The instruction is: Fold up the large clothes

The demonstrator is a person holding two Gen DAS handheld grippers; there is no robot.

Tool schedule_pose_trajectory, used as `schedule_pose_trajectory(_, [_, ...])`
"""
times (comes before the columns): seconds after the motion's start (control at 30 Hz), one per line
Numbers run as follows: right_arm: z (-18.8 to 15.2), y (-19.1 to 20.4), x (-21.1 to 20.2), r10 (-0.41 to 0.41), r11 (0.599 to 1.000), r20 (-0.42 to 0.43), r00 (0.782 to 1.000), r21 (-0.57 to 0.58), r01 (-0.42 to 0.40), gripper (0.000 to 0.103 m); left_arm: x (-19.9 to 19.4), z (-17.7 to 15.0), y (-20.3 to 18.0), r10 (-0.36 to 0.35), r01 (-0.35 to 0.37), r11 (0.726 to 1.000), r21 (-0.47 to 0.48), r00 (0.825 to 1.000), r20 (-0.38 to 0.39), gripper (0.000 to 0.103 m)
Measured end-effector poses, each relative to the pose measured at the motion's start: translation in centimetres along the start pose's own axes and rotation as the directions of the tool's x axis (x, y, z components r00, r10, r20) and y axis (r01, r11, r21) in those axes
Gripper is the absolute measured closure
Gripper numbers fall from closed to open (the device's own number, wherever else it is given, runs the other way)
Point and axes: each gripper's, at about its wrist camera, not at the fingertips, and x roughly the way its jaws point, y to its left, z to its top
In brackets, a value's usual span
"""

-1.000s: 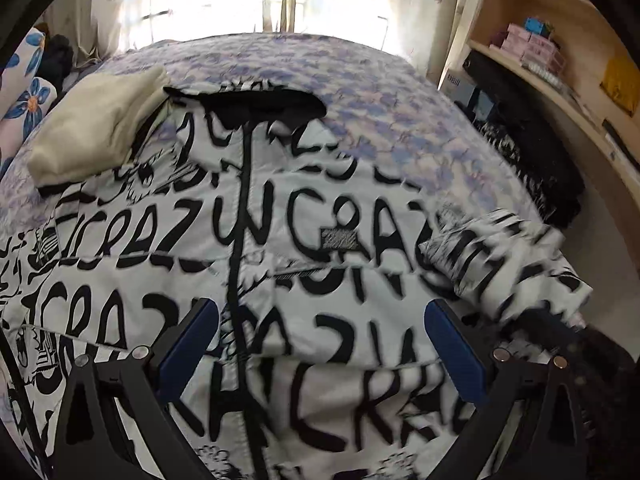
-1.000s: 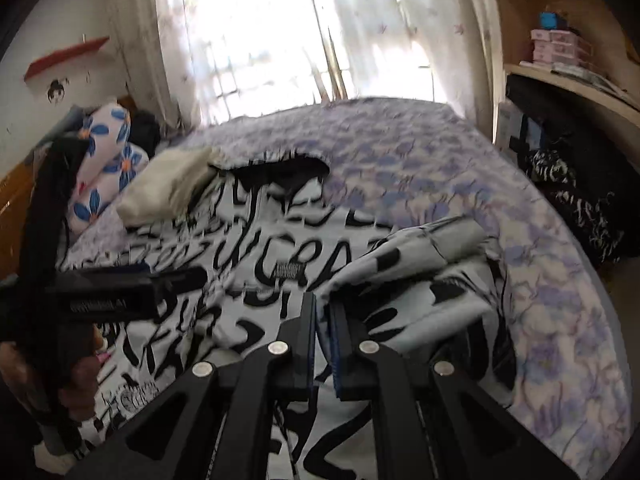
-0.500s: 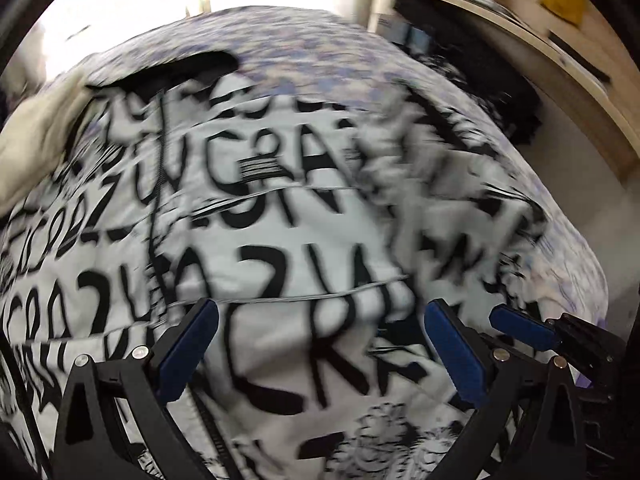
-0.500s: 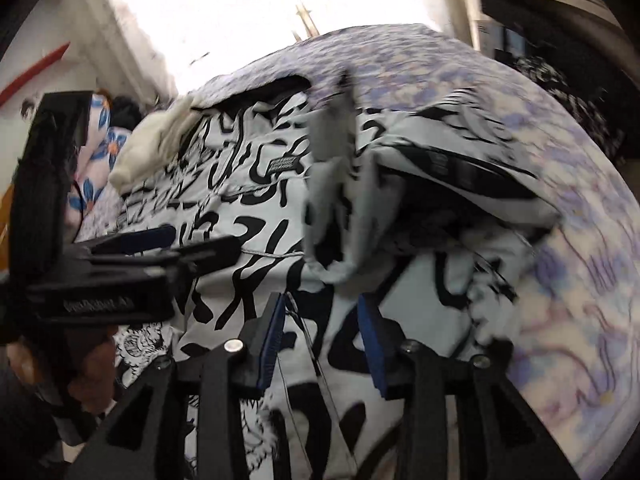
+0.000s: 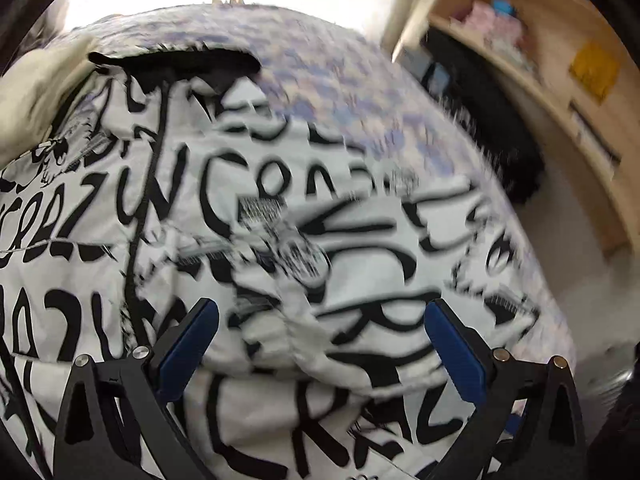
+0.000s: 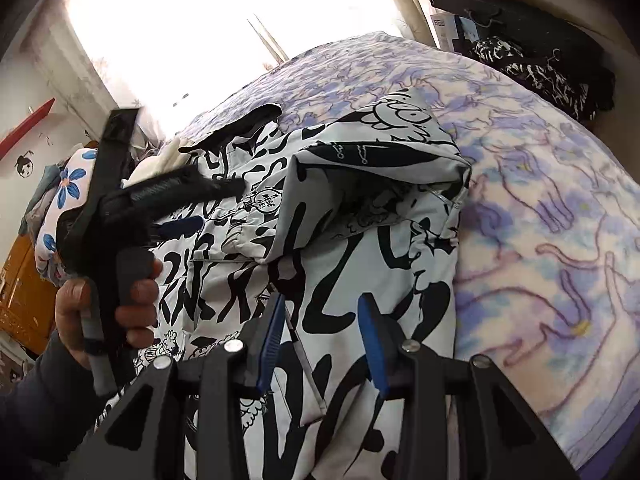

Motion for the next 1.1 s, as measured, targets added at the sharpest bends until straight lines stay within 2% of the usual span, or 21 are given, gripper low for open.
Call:
schedule_pose_trajectory(0.07, [-0.1,0.0,0.2,0.002,1.000,-0.001,1.000,0.003,-0.002,0.065,-0.4,0.6,1.2,0.012,-0.012,1.000,0.004,1.000,0.006,0.001])
schedule_pose_trajectory(0.17, [-0.1,0.0,0.7,0.004,1.000,-0.010,1.000,0.004,-0.004,0.065,-0.1,1.4,2.9,0.046,-0.046,0.999,-0.004,0.999,-0.025,0.001])
schedule_pose_trajectory(0.23, [-0.1,0.2,1.1,0.014,1.000,-0.015,1.000,0.007,-0.013,0.065,0.9,1.5,4.1,0.036,-0.039,0.999,-0.033,0.996,-0.079,0.002])
schedule_pose_trajectory(0.37, [-0.2,0.6,1.4,0.025,1.000,-0.022,0.999,0.008,-0.024,0.065,3.4,0.8,5.5,-0.026,0.015,0.997,-0.072,0.989,-0.147,0.009])
schedule_pose_trajectory(0.53, [-0.6,0.6,1.7,0.017,1.000,-0.041,0.999,0.013,-0.016,0.065,5.1,-0.4,5.5,-0.019,0.011,0.998,-0.057,0.989,-0.144,0.010])
schedule_pose_trajectory(0.57, [-0.7,0.5,1.8,0.017,1.000,-0.046,0.999,0.016,-0.016,0.065,5.3,-0.5,5.3,-0.017,0.010,0.999,-0.046,0.989,-0.144,0.022])
schedule_pose_trajectory(0.6, [-0.7,0.5,1.9,0.016,1.000,-0.052,0.999,0.020,-0.015,0.065,5.7,-0.5,4.9,-0.049,0.043,0.998,-0.038,0.985,-0.165,0.054])
schedule_pose_trajectory(0.63, [-0.8,0.4,2.0,0.014,1.000,-0.056,0.998,0.023,-0.013,0.065,6.4,-0.4,4.6,-0.068,0.062,0.997,-0.037,0.979,-0.194,0.065])
schedule_pose_trajectory(0.67, [-0.8,0.4,2.0,0.012,1.000,-0.059,0.998,0.025,-0.011,0.065,6.9,-0.4,4.2,-0.057,0.051,0.998,-0.033,0.975,-0.216,0.067])
schedule_pose_trajectory(0.73, [-0.9,0.4,2.1,0.014,0.999,-0.062,0.998,0.031,-0.012,0.065,7.2,-0.3,3.3,-0.032,0.033,0.999,0.003,0.977,-0.212,0.068])
schedule_pose_trajectory(0.8, [-0.9,0.6,2.0,0.016,0.999,-0.061,0.998,0.033,-0.014,0.065,7.4,-0.1,2.6,-0.005,0.013,0.999,0.036,0.976,-0.216,0.078])
schedule_pose_trajectory(0.87, [-0.8,0.8,1.9,0.012,1.000,-0.058,0.998,0.028,-0.010,0.065,6.7,0.3,1.9,0.021,-0.010,0.998,0.059,0.981,-0.194,0.088])
schedule_pose_trajectory(0.93, [-0.7,1.2,1.5,0.002,1.000,-0.048,0.999,0.015,-0.002,0.065,4.3,1.2,1.0,0.037,-0.026,0.995,0.095,0.993,-0.113,0.090])
schedule_pose_trajectory(1.0, [-0.6,1.4,1.2,-0.015,1.000,-0.038,0.999,-0.002,0.015,0.065,1.5,2.1,0.2,0.062,-0.059,0.989,0.135,0.998,-0.016,0.090])
schedule_pose_trajectory(1.07, [-0.4,1.5,1.0,-0.027,1.000,-0.028,0.999,-0.012,0.027,0.065,-1.7,3.1,-0.2,0.092,-0.104,0.981,0.164,0.993,0.080,0.090])
schedule_pose_trajectory(1.1, [-0.2,1.5,0.8,-0.034,0.999,-0.022,0.999,-0.014,0.034,0.065,-3.8,3.7,0.1,0.104,-0.128,0.977,0.168,0.985,0.141,0.090])
